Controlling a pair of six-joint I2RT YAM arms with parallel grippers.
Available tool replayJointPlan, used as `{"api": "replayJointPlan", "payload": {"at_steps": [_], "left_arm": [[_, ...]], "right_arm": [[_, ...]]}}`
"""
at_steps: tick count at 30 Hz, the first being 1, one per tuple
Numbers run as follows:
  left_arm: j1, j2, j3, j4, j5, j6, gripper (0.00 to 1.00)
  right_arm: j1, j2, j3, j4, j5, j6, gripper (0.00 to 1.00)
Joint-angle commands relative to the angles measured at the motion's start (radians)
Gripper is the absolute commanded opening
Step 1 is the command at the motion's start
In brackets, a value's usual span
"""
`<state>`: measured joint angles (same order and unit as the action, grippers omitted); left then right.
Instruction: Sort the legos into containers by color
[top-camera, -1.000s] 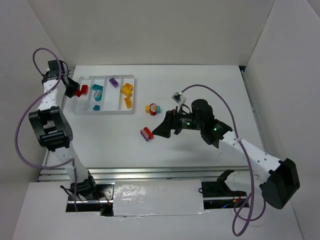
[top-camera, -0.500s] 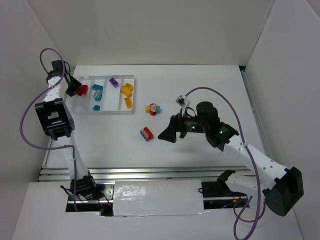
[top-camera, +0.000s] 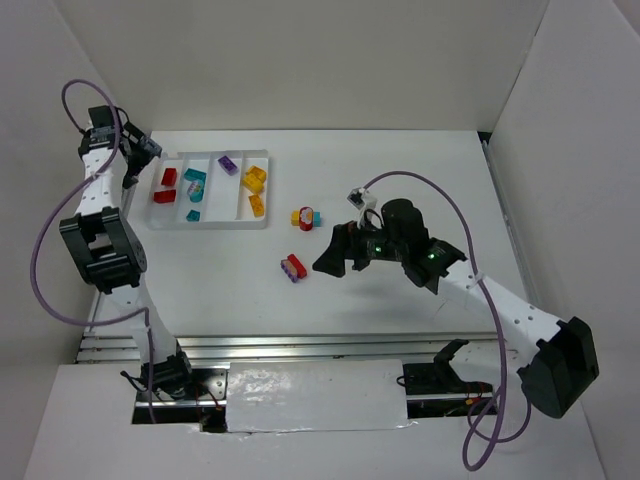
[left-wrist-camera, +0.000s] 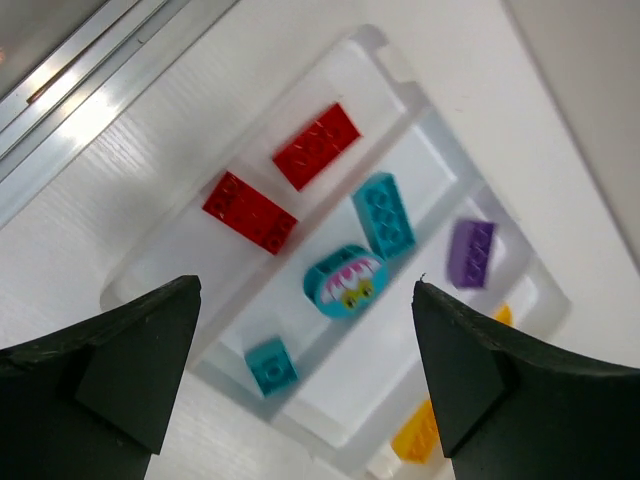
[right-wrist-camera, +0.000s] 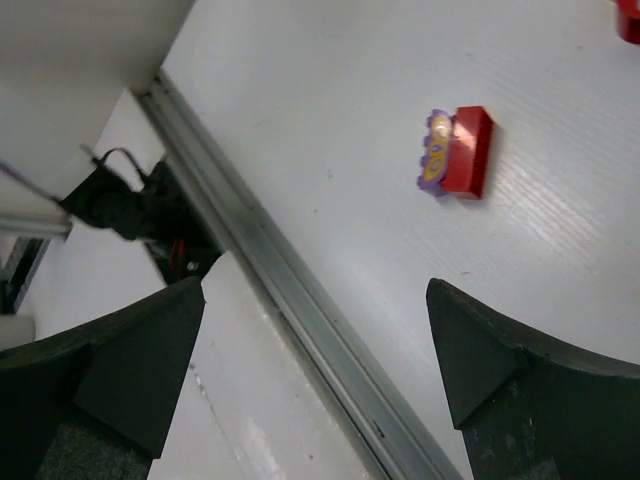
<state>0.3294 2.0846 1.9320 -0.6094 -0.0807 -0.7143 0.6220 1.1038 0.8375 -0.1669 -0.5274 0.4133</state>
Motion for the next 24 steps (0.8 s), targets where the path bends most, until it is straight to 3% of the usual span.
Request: {"api": "replayJointPlan", "payload": {"at_steps": [1, 5, 8, 9, 12, 18, 24], "left_arm": [[-0.062, -0.246, -0.03, -0.027, 0.007, -0.017, 0.99], [-0.136, -0.572, -0.247, 0.044, 0.071, -0.017, 1.0], [-0.219, -0.792, -0.525, 0.127, 0.056, -0.001, 1.0], [-0.234, -0.832, -0.645, 0.137, 0.061, 0.003, 1.0], [-0.25, -0.926, -0.789, 0.09, 0.128, 0.064, 1.0], [-0.257, -1.106, -0.972, 0.065, 0.123, 0.207, 1.0], [-0.259, -1.095, -0.987, 0.063, 0.196, 0.205, 1.0]], "right_arm": [[0.04, 0.092, 0.078, -0.06, 0.25, 0.015, 1.0], [0.064, 0.226, 0.141, -0.089, 0.392, 0.021, 1.0], [0.099, 0.342, 0.201, -0.129, 0.457, -0.005, 1.0], [0.12, 0.408, 0.254, -0.164, 0.489, -0.016, 1.0], [0.205, 0.534, 0.356, -0.229, 0.605, -0.057, 1.0], [0.255, 0.689, 0.451, -0.256, 0.61, -0.067, 1.0], [0.278, 0.852, 0.564, -0.289, 0.69, -0.064, 0.97]]}}
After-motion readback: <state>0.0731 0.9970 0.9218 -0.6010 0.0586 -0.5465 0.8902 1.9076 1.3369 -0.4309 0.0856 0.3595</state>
